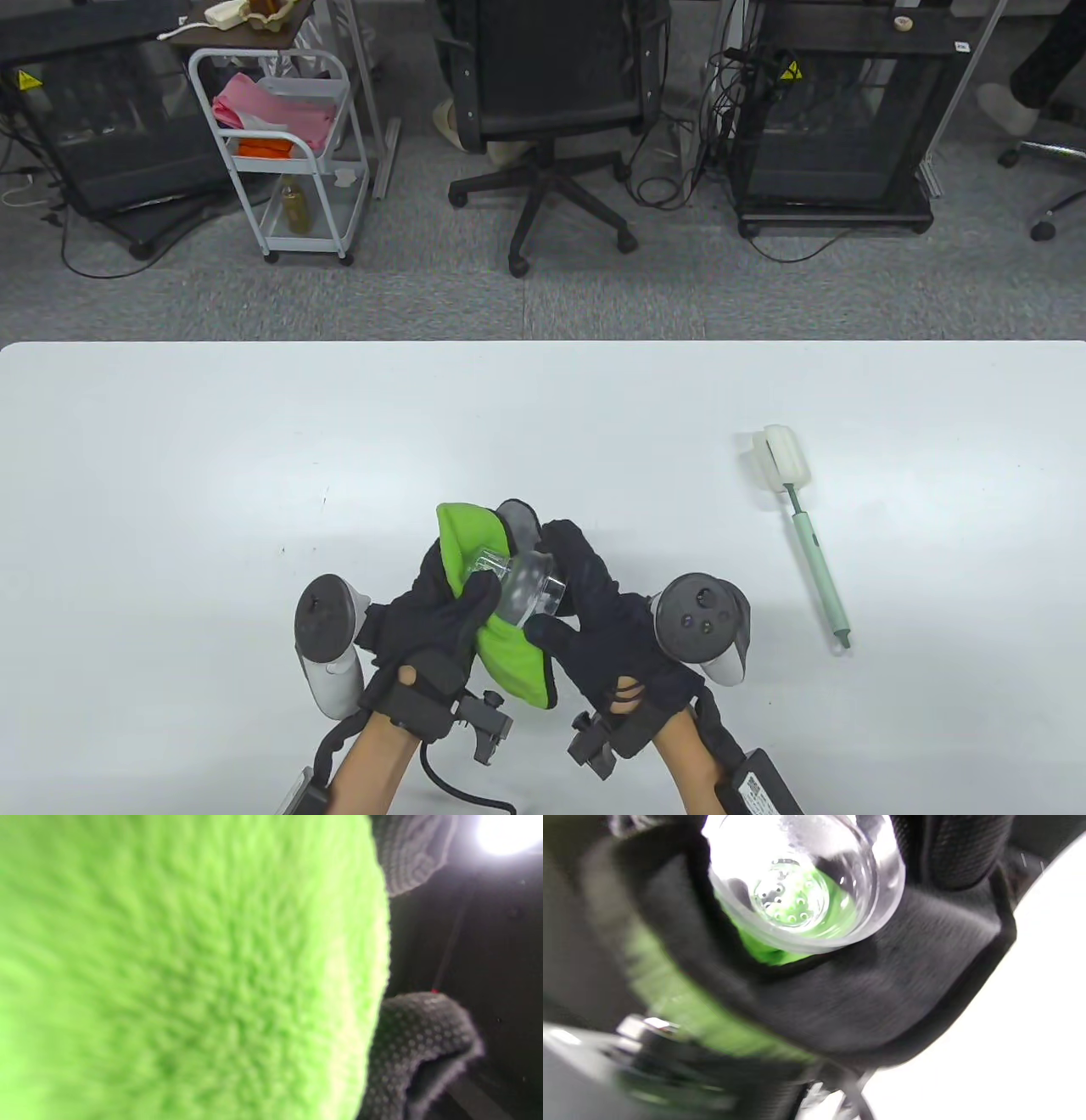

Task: Brush the shaker cup with the cup brush

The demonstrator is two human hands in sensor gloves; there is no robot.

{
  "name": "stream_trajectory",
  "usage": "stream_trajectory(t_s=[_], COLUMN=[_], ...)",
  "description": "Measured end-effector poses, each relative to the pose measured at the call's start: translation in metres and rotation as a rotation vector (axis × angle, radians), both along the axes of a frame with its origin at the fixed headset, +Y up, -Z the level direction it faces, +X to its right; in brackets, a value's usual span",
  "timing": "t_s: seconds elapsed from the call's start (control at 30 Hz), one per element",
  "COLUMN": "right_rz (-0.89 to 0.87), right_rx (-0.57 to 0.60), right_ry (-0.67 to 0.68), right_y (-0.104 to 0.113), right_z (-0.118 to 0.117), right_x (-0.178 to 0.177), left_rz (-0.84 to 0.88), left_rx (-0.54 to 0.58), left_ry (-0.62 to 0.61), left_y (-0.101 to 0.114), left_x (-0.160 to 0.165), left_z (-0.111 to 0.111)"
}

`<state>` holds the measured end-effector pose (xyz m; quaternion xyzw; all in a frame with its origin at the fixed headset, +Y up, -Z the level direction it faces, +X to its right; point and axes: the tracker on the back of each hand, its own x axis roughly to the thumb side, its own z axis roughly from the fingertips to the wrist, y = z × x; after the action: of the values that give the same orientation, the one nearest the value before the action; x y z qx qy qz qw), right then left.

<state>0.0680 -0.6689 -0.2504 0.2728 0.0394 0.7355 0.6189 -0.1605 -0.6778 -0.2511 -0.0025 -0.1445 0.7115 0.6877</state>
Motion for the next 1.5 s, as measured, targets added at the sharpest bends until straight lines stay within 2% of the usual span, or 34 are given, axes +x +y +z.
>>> stream_trajectory(t_s=[0.07, 0.1, 0.17, 0.23, 0.3, 0.37, 0.47, 0.6, 0.63, 0.7, 0.77, 0.8, 0.87, 0.93, 1.0, 1.07, 1.13, 1.23, 1.33, 1.4, 1.47, 1.5], right_rz=[-0.013, 0.046, 0.126, 0.354, 0.487, 0.422, 0.245, 0.011, -0.002, 0.028, 0.102, 0.172, 0.324, 0.413, 0.323, 0.138, 0.004, -0.005, 0.132, 0.329, 0.452, 0.430], right_rx=[-0.029, -0.001, 0.103, 0.312, 0.445, 0.462, 0.317, 0.054, 0.018, 0.026, 0.146, 0.259, 0.412, 0.474, 0.432, 0.225, 0.069, 0.006, 0.206, 0.370, 0.440, 0.463], right_ry=[-0.006, -0.034, -0.107, -0.175, -0.221, -0.267, -0.193, -0.087, -0.087, -0.074, -0.121, -0.155, -0.151, -0.216, -0.220, -0.138, -0.103, -0.081, -0.123, -0.104, -0.151, -0.197], right_y=[-0.001, 0.001, 0.008, 0.019, 0.025, 0.027, 0.021, 0.003, 0.001, 0.003, 0.011, 0.018, 0.027, 0.029, 0.029, 0.018, 0.007, 0.003, 0.017, 0.026, 0.028, 0.028], right_z=[0.001, 0.002, 0.004, 0.011, 0.017, 0.018, 0.010, -0.002, -0.002, 0.000, 0.003, 0.006, 0.012, 0.017, 0.015, 0.006, 0.001, 0.001, 0.006, 0.013, 0.016, 0.016], right_x=[-0.002, -0.002, -0.002, -0.007, -0.011, -0.011, -0.006, -0.001, -0.001, -0.003, -0.002, -0.002, -0.006, -0.009, -0.007, -0.003, -0.001, -0.001, 0.000, -0.005, -0.009, -0.009], left_rz=[0.001, 0.009, 0.030, 0.038, 0.051, 0.068, 0.099, 0.064, 0.062, 0.056, 0.065, 0.082, 0.094, 0.094, 0.077, 0.116, 0.093, 0.026, 0.091, 0.084, 0.099, 0.087], left_rx=[-0.008, -0.016, -0.047, -0.073, -0.081, -0.090, -0.067, -0.017, -0.016, -0.017, -0.050, -0.060, -0.085, -0.075, -0.059, -0.057, -0.035, -0.023, -0.053, -0.049, -0.056, -0.064], left_ry=[0.008, 0.020, 0.044, 0.076, 0.055, 0.052, 0.009, 0.003, 0.005, 0.017, 0.014, 0.029, 0.047, 0.025, 0.040, -0.009, -0.022, 0.026, 0.015, 0.040, 0.016, 0.036], left_y=[-0.002, -0.003, -0.005, -0.007, -0.008, -0.007, -0.005, 0.001, 0.001, 0.000, -0.002, -0.004, -0.004, -0.002, -0.001, 0.001, 0.004, 0.003, 0.001, 0.001, 0.001, 0.000], left_x=[-0.001, -0.001, -0.003, -0.003, 0.000, 0.000, 0.001, 0.002, 0.003, 0.002, 0.001, 0.000, 0.001, 0.003, 0.001, 0.003, 0.005, 0.004, 0.004, 0.003, 0.004, 0.002], left_z=[-0.001, -0.001, -0.001, 0.000, 0.000, 0.001, 0.001, 0.003, 0.003, 0.002, 0.001, 0.001, 0.002, 0.003, 0.004, 0.005, 0.006, 0.005, 0.004, 0.003, 0.004, 0.005])
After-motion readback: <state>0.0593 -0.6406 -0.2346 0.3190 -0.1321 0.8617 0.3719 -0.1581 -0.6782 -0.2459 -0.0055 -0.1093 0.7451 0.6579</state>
